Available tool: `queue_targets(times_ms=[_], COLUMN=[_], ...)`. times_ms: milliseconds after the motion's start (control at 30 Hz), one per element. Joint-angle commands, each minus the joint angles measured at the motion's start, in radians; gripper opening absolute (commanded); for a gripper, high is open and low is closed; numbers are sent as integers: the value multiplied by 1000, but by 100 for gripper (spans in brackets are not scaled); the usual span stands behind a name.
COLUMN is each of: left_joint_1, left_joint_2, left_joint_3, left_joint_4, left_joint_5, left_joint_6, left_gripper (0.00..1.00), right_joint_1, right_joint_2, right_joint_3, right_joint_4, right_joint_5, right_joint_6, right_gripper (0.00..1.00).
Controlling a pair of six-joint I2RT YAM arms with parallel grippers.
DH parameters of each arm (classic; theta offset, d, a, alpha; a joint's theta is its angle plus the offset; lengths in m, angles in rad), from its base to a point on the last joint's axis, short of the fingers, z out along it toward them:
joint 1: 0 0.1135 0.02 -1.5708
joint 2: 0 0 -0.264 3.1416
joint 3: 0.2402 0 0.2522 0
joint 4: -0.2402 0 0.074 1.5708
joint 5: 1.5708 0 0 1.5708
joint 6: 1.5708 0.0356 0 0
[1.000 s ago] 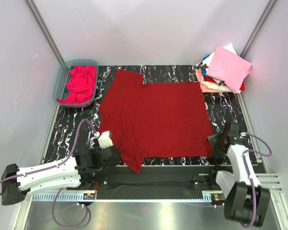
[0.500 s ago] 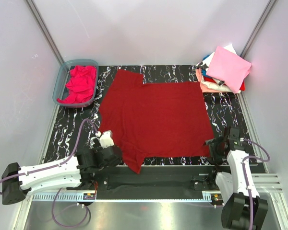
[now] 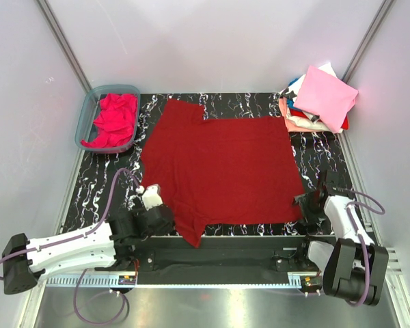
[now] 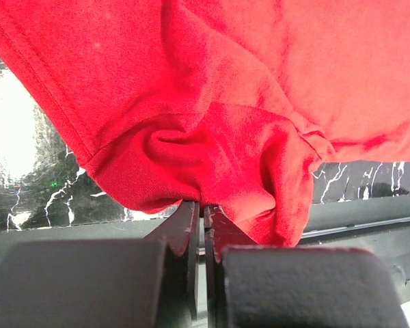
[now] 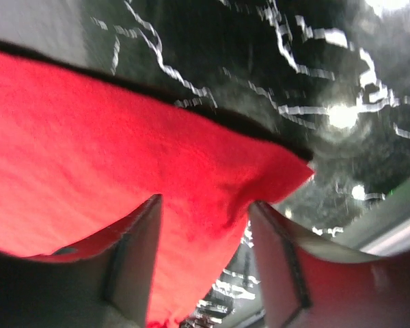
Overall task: Fold and stack the t-shirts
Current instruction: Fold the tshirt
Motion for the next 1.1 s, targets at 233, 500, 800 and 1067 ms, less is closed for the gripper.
queue_targets(times_ms=[233,500,800,1067], left_joint_1=[14,14,17,210], left_joint_2=[-53,-73,-84,87], left_joint_3=[9,49,184,405], left_joint_4=[-21,-77,-206,-252], left_joint_5=[-14,-12,-37,56], left_joint_6=[12,10,67,300], left_gripper=[0,0,0,0], right_joint_1=[-3,-3,-3,-3], right_joint_2=[59,-1,-139,11], right_joint_3=[25,23,71,261], right_joint_4=[98,104,84,112], right_joint_5=[77,4,-62,-99], right_joint_6=[-41,-102,-161,-253], right_gripper=[19,3,0,0])
